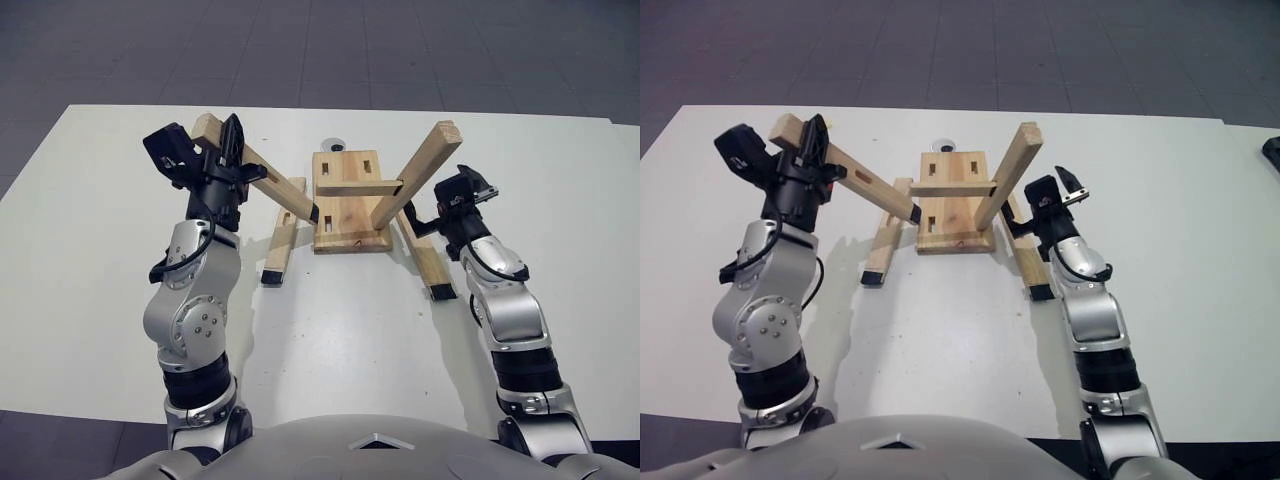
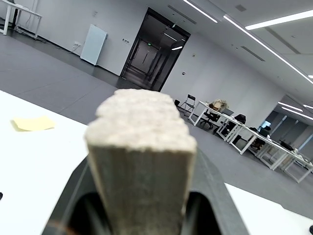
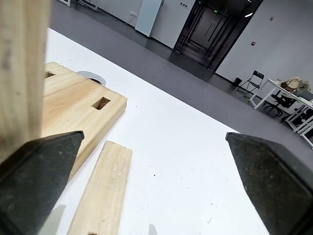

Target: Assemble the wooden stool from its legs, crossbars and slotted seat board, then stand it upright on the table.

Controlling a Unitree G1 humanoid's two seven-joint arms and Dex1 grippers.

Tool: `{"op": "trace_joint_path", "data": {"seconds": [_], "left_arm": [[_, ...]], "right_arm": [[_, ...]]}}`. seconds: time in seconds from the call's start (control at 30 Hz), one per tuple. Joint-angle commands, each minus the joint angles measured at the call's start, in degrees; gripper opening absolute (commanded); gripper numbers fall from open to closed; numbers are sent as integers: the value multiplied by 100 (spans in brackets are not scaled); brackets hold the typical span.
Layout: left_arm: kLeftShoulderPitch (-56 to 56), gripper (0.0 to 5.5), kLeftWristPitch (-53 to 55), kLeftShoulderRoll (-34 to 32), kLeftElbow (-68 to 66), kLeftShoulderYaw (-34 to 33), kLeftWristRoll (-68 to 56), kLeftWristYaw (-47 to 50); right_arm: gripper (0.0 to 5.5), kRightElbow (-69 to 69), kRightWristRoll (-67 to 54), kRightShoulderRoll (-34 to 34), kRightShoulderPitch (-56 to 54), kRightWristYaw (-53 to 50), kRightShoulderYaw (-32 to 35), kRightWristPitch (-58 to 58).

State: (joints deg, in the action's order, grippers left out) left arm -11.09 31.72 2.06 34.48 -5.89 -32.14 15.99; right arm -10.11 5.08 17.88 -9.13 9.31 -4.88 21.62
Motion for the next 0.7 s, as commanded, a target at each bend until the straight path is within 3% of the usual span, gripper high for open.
{"op": "trace_joint_path", "data": {"seconds": [0.03,0.7], "left_arm": [[-17,102,-119,245,14,14,141,160],[147,102,-520,426,-1026,201,428,91]], "right_arm": [[540,92,90,-117,-6,-24,-78,54],[540,266,288,-367,-41,23,-256,35]]}}
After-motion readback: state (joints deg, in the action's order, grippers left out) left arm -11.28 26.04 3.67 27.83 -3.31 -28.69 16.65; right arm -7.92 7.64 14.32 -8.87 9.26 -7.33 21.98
